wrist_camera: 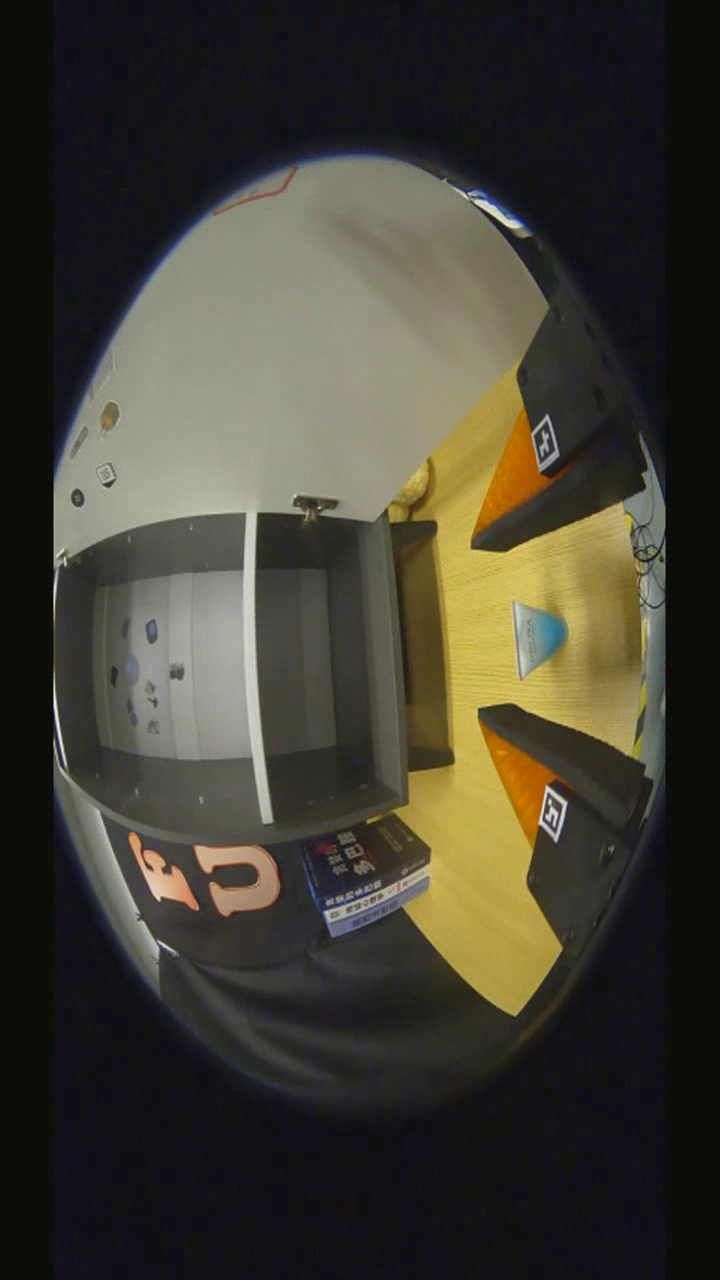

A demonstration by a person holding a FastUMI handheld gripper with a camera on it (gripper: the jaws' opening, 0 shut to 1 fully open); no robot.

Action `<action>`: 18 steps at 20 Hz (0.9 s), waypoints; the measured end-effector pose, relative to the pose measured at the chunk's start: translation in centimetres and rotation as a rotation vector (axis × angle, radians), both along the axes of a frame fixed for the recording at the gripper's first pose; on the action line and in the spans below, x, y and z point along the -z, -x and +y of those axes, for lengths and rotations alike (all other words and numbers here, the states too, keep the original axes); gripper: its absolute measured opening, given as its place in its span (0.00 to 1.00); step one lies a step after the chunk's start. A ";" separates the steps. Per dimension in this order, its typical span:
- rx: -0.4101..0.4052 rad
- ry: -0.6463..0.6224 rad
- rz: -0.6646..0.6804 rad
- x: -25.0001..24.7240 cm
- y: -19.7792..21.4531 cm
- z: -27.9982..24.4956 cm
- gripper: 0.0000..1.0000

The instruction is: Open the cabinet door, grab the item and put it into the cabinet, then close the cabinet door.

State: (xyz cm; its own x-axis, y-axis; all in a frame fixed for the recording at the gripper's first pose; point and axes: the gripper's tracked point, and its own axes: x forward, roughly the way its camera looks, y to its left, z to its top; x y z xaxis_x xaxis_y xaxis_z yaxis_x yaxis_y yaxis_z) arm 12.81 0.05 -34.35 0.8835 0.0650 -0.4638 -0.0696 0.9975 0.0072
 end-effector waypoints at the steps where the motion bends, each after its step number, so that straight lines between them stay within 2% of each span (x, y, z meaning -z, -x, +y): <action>1: -0.005 0.000 0.018 1.0 -0.3 0.0 0.98; 10: -0.053 -0.028 0.125 6.3 -1.7 0.4 0.96; 12: -0.059 -0.032 0.130 6.4 -2.1 0.4 0.77; 14: -0.062 -0.025 0.128 6.4 -2.2 0.4 0.73; 15: -0.064 -0.023 0.136 6.4 -2.1 0.5 0.65; 18: -0.053 -0.029 0.139 5.3 -2.3 0.6 0.66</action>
